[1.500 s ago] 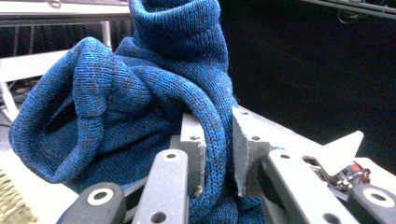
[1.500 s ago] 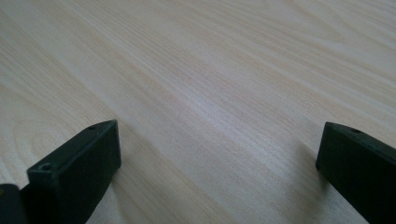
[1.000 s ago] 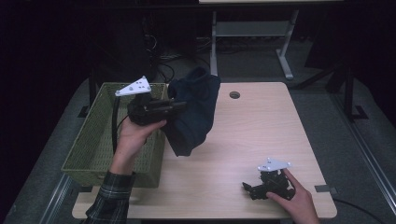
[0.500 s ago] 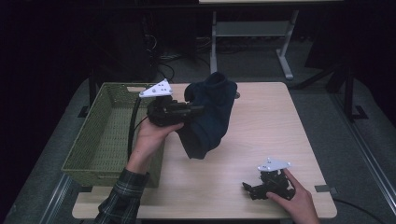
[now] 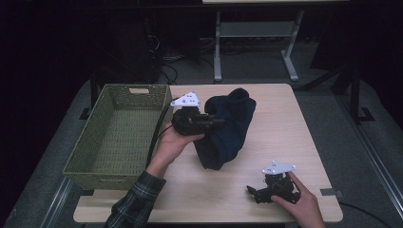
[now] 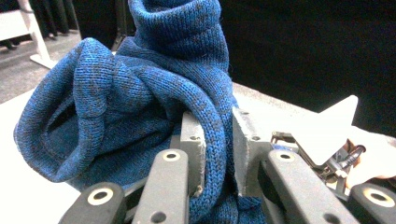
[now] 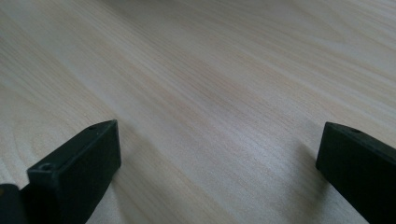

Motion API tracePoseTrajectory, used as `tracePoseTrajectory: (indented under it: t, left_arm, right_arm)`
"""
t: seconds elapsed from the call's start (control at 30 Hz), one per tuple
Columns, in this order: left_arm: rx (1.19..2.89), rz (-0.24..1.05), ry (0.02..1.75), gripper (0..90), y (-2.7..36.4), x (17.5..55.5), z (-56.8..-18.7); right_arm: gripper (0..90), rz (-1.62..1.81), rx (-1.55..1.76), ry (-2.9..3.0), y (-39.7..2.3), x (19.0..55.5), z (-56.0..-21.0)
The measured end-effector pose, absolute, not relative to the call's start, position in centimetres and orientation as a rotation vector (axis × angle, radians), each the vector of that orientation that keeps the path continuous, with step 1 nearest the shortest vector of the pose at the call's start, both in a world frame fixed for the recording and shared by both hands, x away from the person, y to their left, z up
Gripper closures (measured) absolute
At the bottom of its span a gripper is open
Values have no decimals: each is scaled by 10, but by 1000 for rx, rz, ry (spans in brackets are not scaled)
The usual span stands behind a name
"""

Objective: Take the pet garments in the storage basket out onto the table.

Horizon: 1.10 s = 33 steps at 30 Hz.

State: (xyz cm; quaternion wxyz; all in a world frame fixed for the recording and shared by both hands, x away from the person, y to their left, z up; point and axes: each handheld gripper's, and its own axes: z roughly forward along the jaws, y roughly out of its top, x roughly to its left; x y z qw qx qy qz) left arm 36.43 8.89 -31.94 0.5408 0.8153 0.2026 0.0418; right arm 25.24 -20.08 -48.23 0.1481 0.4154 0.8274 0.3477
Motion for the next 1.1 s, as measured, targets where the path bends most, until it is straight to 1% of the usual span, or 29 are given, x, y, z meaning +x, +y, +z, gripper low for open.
tracePoseTrajectory:
  t: [0.23,0.43,0.47,0.7,0.87,0.93,1.1]
  left_arm:
    - [1984,81,477,759,70,369,-337]
    - [2045,66,491,759,50,373,-362]
    - [2068,58,499,759,45,375,-372]
    - [2134,67,526,757,30,381,-404]
    - [2184,63,527,755,21,385,-421]
    - [2205,43,535,748,17,386,-428]
    - [2253,43,538,726,11,385,-442]
  right_arm:
    - [0,1001,1195,2379,-201,252,-482]
    - [0,1000,1194,2379,-201,252,-482]
    - [0,1000,1195,2379,-201,252,-482]
    - [0,998,1202,2381,-201,252,-482]
    - [0,1000,1198,2380,-201,252,-482]
    - [0,999,1197,2380,-201,252,-482]
    - [0,998,1201,2382,-201,252,-482]
